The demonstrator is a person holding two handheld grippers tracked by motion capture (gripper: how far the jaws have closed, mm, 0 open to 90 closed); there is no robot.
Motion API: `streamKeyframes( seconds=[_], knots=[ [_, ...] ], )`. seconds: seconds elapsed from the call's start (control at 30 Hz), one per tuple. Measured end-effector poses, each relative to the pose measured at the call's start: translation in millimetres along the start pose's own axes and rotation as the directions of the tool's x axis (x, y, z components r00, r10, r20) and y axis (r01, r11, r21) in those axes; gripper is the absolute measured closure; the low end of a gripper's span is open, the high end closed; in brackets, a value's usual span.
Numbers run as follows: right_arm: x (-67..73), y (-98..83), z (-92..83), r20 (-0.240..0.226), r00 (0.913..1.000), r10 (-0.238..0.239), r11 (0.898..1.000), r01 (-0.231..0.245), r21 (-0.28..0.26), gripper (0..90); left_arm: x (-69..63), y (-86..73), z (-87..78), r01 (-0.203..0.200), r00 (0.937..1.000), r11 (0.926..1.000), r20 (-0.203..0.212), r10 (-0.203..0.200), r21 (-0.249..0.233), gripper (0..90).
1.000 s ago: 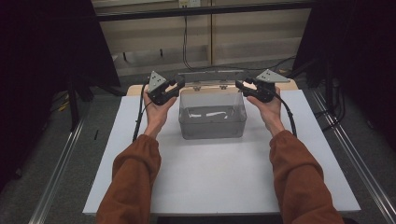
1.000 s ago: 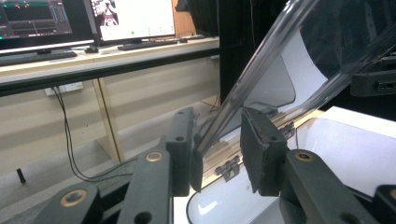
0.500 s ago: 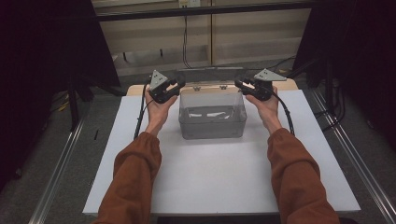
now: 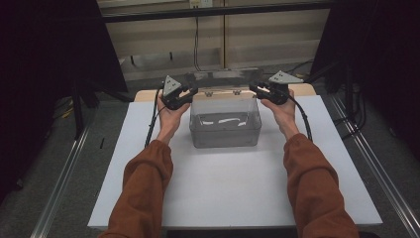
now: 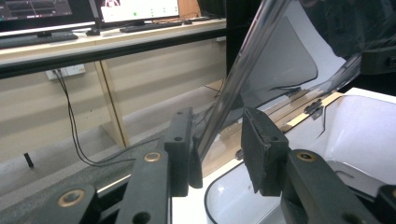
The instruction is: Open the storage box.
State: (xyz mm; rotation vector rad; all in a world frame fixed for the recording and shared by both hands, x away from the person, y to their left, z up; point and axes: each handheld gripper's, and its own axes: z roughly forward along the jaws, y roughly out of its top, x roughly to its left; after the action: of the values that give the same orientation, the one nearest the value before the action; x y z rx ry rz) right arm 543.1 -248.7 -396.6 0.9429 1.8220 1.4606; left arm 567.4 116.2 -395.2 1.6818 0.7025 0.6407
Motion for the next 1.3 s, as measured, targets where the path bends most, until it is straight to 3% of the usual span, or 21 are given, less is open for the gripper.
streamKeyframes(
  seconds=[0.17, 0.2, 0.43, 0.63, 0.77, 0.9, 0.93, 1.0, 1.03, 1.13, 1.27, 1.3],
  knots=[
    [-1.4, 0.1, 1.4, -0.003, 1.0, 0.003, 1.0, -0.003, -0.004, 69.0, 3.3, -4.0, 3.4, 0.038, 0.9992, 0.9992, -0.009, -0.038, 0.01, 64.5],
    [-1.9, 0.1, 1.7, -0.003, 1.0, 0.003, 1.0, -0.003, -0.005, 69.0, 4.9, -4.2, 4.0, 0.028, 0.9996, 0.9995, 0.005, -0.028, 0.016, 64.5],
    [-3.5, 0.2, 4.8, -0.004, 0.9992, 0.039, 0.999, -0.039, -0.012, 69.1, 2.5, -3.8, 11.8, 0.031, 0.9995, 0.9991, -0.012, -0.03, 0.031, 63.6],
    [-5.7, 1.0, 7.7, -0.009, 0.9991, 0.042, 0.999, -0.042, -0.011, 69.1, 5.5, -6.2, 14.1, 0.061, 0.9981, 0.9979, -0.001, -0.061, 0.022, 65.2],
    [-5.5, -0.8, 10.6, -0.006, 0.9987, 0.051, 0.999, -0.051, -0.009, 68.3, 5.2, -6.9, 15.3, 0.069, 0.9974, 0.9972, -0.023, -0.068, 0.028, 65.6],
    [-6.1, -2.1, 12.1, -0.003, 0.9978, 0.066, 0.998, -0.066, -0.002, 68.6, 7.3, -6.9, 16.9, 0.093, 0.9956, 0.9953, -0.002, -0.093, 0.026, 65.5],
    [-6.0, -2.3, 12.9, 0.0, 0.9979, 0.066, 0.998, -0.066, -0.002, 68.7, 7.3, -6.7, 17.0, 0.091, 0.9957, 0.9954, -0.014, -0.091, 0.027, 65.6],
    [-5.3, -3.2, 15.6, 0.011, 0.9986, 0.051, 0.998, -0.052, 0.022, 68.4, 9.1, -7.1, 17.6, 0.105, 0.9944, 0.9939, 0.002, -0.105, 0.032, 65.9],
    [-5.3, -3.2, 15.6, 0.011, 0.9986, 0.051, 0.998, -0.052, 0.022, 68.4, 8.7, -7.2, 18.0, 0.11, 0.9939, 0.9934, -0.016, -0.109, 0.034, 65.9],
    [-6.7, -4.3, 16.4, 0.011, 0.9973, 0.073, 0.997, -0.073, 0.016, 69.0, 10.0, -7.0, 19.1, 0.112, 0.9937, 0.9927, -0.003, -0.112, 0.046, 66.8],
    [-8.4, -5.0, 17.4, 0.004, 0.9961, 0.088, 0.996, -0.088, 0.009, 69.5, 9.8, -6.2, 20.1, 0.131, 0.9913, 0.9901, -0.019, -0.13, 0.051, 67.1],
    [-8.7, -5.1, 17.8, 0.004, 0.9956, 0.093, 0.996, -0.093, 0.007, 69.9, 10.4, -5.8, 20.3, 0.134, 0.991, 0.9895, -0.005, -0.134, 0.056, 67.3]
  ],
)
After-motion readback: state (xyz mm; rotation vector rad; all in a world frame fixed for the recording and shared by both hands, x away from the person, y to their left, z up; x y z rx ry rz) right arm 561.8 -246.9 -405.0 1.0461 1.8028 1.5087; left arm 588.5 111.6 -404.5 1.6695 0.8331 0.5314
